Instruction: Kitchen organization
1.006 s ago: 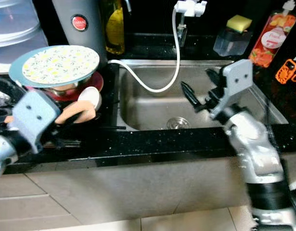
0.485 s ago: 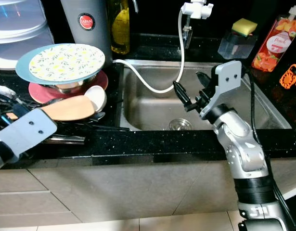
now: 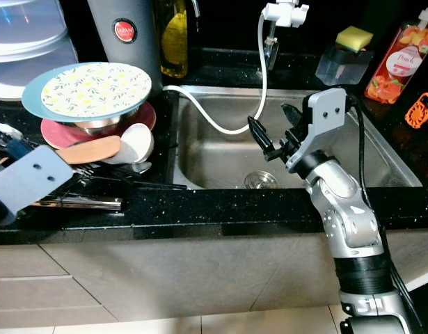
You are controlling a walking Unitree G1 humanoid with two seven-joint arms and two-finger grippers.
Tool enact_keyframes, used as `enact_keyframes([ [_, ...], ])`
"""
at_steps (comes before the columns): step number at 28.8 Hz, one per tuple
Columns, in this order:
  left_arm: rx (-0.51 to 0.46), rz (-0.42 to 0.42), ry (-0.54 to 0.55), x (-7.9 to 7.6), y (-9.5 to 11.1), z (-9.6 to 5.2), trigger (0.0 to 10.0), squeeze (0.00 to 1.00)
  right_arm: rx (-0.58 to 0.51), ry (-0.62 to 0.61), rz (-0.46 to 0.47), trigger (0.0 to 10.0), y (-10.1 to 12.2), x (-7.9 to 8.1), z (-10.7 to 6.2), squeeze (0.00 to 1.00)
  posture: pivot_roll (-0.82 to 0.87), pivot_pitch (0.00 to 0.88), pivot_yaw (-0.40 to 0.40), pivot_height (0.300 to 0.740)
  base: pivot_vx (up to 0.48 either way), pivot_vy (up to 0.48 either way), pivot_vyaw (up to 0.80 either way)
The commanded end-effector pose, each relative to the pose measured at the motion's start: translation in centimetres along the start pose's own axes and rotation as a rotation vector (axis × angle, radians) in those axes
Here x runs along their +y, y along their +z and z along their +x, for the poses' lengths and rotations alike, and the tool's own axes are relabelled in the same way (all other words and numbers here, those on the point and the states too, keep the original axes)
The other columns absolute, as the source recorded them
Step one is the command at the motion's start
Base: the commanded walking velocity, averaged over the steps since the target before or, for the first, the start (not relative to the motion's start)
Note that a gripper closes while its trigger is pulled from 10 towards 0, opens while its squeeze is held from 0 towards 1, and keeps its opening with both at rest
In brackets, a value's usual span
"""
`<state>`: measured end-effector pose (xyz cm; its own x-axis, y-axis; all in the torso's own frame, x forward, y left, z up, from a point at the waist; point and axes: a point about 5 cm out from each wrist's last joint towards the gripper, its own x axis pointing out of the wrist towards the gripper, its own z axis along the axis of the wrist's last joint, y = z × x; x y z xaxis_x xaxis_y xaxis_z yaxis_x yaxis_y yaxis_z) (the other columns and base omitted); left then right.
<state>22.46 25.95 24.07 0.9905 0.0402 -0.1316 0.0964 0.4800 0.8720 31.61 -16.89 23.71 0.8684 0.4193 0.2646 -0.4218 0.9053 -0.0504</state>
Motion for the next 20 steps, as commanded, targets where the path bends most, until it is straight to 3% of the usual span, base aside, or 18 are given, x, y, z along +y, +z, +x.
enact_keyframes([
  [1,0.032,-0.027,-0.02,-0.6,-0.7,0.3,10.0,0.69,0.025,-0.028,0.007,10.0,-0.5,-0.6,-0.2,0.0,0.19,0.0,-0.073,0.74,0.0,0.0,0.0],
  [3,0.044,-0.029,-0.011,-0.5,-0.9,0.4,10.0,0.67,0.024,-0.028,0.007,10.0,-0.5,-0.6,-0.2,0.0,0.19,0.0,-0.073,0.74,0.0,0.0,0.0],
  [4,0.064,-0.035,-0.001,-0.4,-1.3,0.5,10.0,0.0,0.024,-0.029,0.008,10.0,-0.5,-0.6,-0.2,0.0,0.19,0.0,-0.074,0.74,0.0,0.0,0.0],
  [7,0.08,-0.045,0.005,-0.4,-1.6,0.7,10.0,0.0,0.024,-0.03,0.009,10.0,-0.5,-0.6,-0.2,0.0,0.19,0.0,-0.074,0.74,0.0,0.0,0.0],
  [10,0.134,-0.131,-0.027,-0.9,-2.7,1.2,10.0,0.0,0.021,-0.034,0.008,10.0,-0.4,-0.6,-0.3,0.0,0.18,0.0,-0.071,0.74,0.0,0.0,0.0],
  [13,0.152,-0.138,-0.027,-0.9,-3.0,1.2,9.9,0.0,0.02,-0.036,0.007,10.0,-0.4,-0.6,-0.3,0.0,0.18,0.0,-0.071,0.74,0.0,0.0,0.0],
  [15,0.178,-0.148,-0.02,-0.7,-3.6,1.2,7.3,0.0,0.02,-0.04,0.006,10.0,-0.4,-0.7,-0.4,0.0,0.18,0.0,-0.068,0.74,0.0,0.0,0.0],
  [17,0.186,-0.154,-0.016,-0.7,-3.7,1.2,7.3,0.0,0.02,-0.042,0.006,10.0,-0.3,-0.7,-0.5,0.0,0.18,0.0,-0.068,0.74,0.0,0.0,0.0],
  [18,0.196,-0.166,-0.02,-0.7,-4.0,1.3,3.3,0.0,0.02,-0.043,0.007,10.0,-0.3,-0.7,-0.5,0.0,0.18,0.0,-0.067,0.74,0.0,0.0,0.0],
  [20,0.205,-0.182,-0.033,-0.8,-4.2,1.3,3.3,0.0,0.02,-0.044,0.007,10.0,-0.3,-0.7,-0.6,0.0,0.18,0.0,-0.066,0.74,0.0,0.0,0.0],
])
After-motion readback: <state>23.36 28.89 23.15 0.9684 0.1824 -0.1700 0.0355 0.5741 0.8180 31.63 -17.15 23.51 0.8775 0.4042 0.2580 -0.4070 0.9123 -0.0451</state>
